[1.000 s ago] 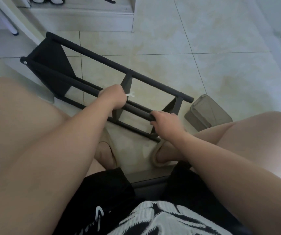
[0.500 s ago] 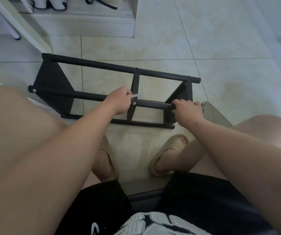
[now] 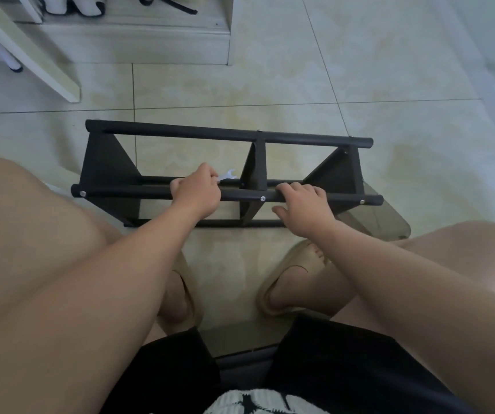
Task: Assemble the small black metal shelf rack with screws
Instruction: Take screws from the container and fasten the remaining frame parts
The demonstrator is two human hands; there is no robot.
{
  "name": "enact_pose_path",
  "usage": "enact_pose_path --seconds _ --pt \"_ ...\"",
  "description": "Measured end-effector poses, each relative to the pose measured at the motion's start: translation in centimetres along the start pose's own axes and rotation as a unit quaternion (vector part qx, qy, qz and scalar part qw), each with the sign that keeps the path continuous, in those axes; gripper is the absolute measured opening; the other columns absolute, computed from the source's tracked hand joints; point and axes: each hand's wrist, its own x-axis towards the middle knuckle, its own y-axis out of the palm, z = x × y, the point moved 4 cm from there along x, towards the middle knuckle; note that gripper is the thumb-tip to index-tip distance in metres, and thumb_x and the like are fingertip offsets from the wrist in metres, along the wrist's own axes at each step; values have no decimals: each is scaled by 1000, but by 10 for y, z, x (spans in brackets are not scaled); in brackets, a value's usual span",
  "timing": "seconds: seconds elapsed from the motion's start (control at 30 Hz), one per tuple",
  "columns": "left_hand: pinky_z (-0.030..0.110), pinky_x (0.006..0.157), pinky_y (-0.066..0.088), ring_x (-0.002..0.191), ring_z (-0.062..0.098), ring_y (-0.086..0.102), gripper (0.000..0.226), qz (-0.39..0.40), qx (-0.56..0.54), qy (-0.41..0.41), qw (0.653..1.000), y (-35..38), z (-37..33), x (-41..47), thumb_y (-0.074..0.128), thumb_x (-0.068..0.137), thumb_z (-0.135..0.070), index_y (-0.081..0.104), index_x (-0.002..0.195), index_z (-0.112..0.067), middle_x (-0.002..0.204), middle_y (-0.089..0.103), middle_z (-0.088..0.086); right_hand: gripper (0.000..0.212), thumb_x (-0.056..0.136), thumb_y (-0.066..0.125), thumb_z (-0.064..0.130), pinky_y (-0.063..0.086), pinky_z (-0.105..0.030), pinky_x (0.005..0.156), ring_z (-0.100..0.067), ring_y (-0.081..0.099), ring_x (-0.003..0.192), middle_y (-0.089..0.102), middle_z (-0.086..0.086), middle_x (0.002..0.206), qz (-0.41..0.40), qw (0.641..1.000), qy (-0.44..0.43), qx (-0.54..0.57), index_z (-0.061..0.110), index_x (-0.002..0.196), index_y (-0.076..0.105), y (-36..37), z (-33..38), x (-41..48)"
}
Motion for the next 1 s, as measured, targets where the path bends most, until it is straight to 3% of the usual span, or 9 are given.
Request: enact_pose_path --seconds 0.17,0.37,0.47,0.57,0.67,0.77,0.87,0.93,1.0 --pt "34 86 22 70 6 45 16 10 6 -18 1000 4 2 -8 31 104 -20 45 103 -26 75 57 -7 33 100 53 47 37 -42 92 -28 56 111 62 0 117 34 999 14 15 22 121 56 -3 1 -6" --pt "39 85 26 79 19 49 17 46 29 -50 997 6 4 -17 31 100 -17 46 105 -24 80 55 -5 28 94 64 48 47 -37 79 -22 59 94 67 2 106 90 994 31 45 25 111 62 -6 2 -16" --pt "39 84 27 76 18 47 16 44 28 -46 998 7 6 -18 32 99 -17 45 105 -23 78 54 -6 36 92 65 52 51 -37 79 -22 61 96 66 1 108 99 994 28 44 24 114 62 -7 3 -16" --pt "39 86 26 82 22 52 16 42 25 -35 998 5 5 -16 33 99 -16 46 106 -23 82 57 -5 58 86 67 62 50 -40 86 -23 58 108 61 1 120 80 993 18 84 22 127 55 -8 6 -12" --pt "40 90 26 83 21 53 17 49 28 -38 998 4 2 -12 33 100 -17 46 108 -23 84 59 -5 87 81 70 67 40 -45 108 -29 42 133 44 -4 146 10 997 -35 72 18 146 40 -10 16 -2" --pt "41 89 28 73 15 49 16 55 57 -49 996 5 -1 -11 35 98 -18 48 107 -23 79 57 -5 111 78 66 74 17 -49 121 -28 9 153 8 -4 168 -13 995 -64 78 19 160 15 -12 21 11" --pt "42 94 31 81 21 51 19 73 90 -68 991 5 -5 -10 38 95 -19 51 109 -22 82 57 -4 120 76 51 85 1 -50 125 -24 -15 155 -17 0 169 6 994 -107 29 23 163 -3 -10 24 27" --pt "44 103 35 85 23 52 21 96 108 -85 986 4 -7 -9 40 94 -20 54 110 -21 84 57 -3 125 71 38 93 -5 -51 125 -23 -23 154 -24 -2 167 26 991 -131 -3 21 162 -9 -8 23 35" --pt "45 101 41 87 24 54 23 121 121 -93 981 3 -9 -7 41 93 -21 58 108 -20 87 59 0 131 66 30 97 -8 -51 125 -22 -26 152 -28 -3 166 36 988 -151 -10 18 161 -14 -5 21 39"
